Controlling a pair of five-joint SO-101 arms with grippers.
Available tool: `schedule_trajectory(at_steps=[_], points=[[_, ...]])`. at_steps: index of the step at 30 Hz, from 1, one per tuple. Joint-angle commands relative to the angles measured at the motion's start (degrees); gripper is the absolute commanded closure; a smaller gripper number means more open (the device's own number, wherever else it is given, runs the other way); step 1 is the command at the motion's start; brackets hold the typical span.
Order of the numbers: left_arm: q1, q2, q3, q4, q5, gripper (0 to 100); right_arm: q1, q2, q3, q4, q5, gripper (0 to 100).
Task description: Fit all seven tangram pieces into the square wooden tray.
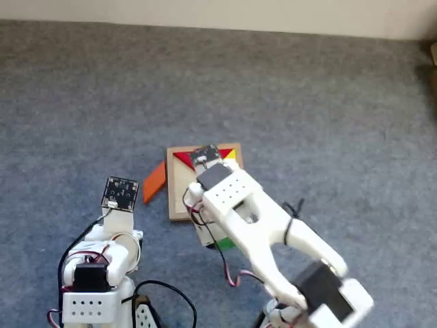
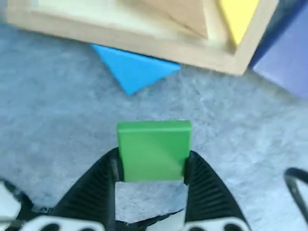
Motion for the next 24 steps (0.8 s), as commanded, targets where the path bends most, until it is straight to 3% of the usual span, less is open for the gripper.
schedule_trajectory(at_steps=[1,8,18,24], points=[[-0.66,-1.54,1.19,0.35,0.18,99,1.36,-8.31,-2.95,-2.15,7.12,99.5],[-0.66,-1.54,1.19,0.35,0.18,99,4.62,-6.55,-2.77,-19.65,18.73,99.5],[-0.66,-1.54,1.19,0.35,0.18,99,5.05,9.27,-3.12,-36.62,18.99,99.5],[-0.66,-1.54,1.19,0.35,0.18,99,5.05,11.30,-3.38,-38.29,19.08,98.2]])
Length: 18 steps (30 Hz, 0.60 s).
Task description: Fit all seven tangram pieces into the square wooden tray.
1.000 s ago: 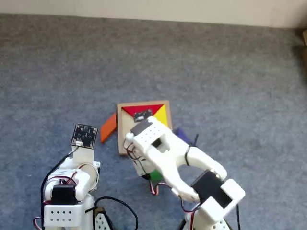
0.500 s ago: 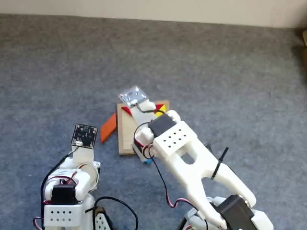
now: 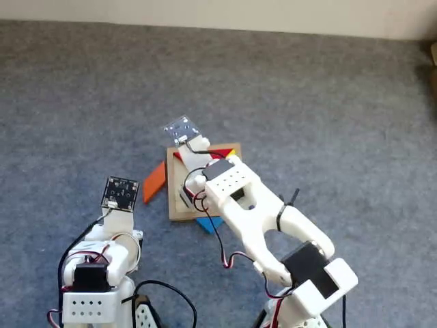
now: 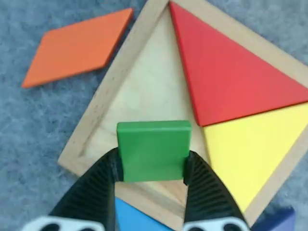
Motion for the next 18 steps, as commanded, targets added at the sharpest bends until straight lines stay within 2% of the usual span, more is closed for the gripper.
schedule_trajectory(at_steps=[1,5,18], points=[[-0.66,-1.54,1.19,0.35,0.18,99,0.75,-0.92,-4.18,-1.27,0.88,96.4],[-0.66,-1.54,1.19,0.35,0.18,99,0.84,-0.75,-5.85,-1.27,0.88,88.9],[-0.66,-1.54,1.19,0.35,0.18,99,0.57,-0.66,-6.20,4.18,0.97,88.2]])
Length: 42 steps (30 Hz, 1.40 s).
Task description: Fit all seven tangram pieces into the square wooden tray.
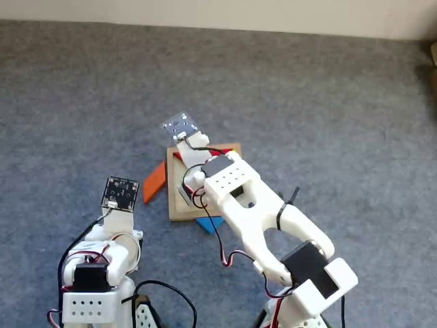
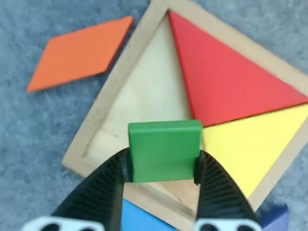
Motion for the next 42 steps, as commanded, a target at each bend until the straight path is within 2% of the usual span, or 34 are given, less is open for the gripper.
schedule_trajectory(at_steps=[1,5,10,18,26,35,42], points=[[-0.66,-1.54,1.19,0.35,0.18,99,0.57,-0.66,-3.65,0.84,0.88,88.2],[-0.66,-1.54,1.19,0.35,0.18,99,0.57,-0.66,-3.65,0.92,0.88,88.0],[-0.66,-1.54,1.19,0.35,0.18,99,0.48,-0.75,-3.65,1.01,0.88,78.5],[-0.66,-1.54,1.19,0.35,0.18,99,0.84,-1.01,-3.65,1.01,0.88,78.4],[-0.66,-1.54,1.19,0.35,0.18,99,0.84,-8.13,-3.65,0.84,0.88,99.7],[-0.66,-1.54,1.19,0.35,0.18,99,0.84,-11.56,-1.89,-1.10,0.44,99.1],[-0.66,-1.54,1.19,0.35,0.18,99,0.75,-9.54,3.12,-9.54,-0.53,99.1]])
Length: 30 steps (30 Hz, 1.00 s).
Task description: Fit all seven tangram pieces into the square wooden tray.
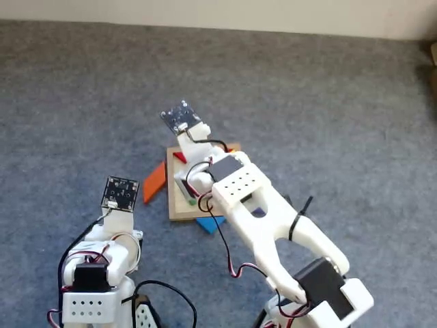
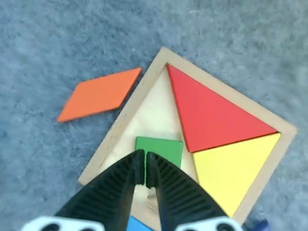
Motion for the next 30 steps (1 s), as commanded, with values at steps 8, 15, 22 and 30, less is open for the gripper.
schedule_trajectory(at_steps=[8,15,22,30], points=[[-0.66,-1.54,1.19,0.35,0.18,99,0.57,1.10,1.36,-9.54,-8.79,99.1],[-0.66,-1.54,1.19,0.35,0.18,99,-0.48,5.67,1.19,-12.44,-9.76,99.1],[-0.66,-1.54,1.19,0.35,0.18,99,-1.10,6.46,1.36,-12.79,-9.58,99.1],[-0.66,-1.54,1.19,0.35,0.18,99,-2.59,6.99,5.05,-12.70,-9.23,99.1]])
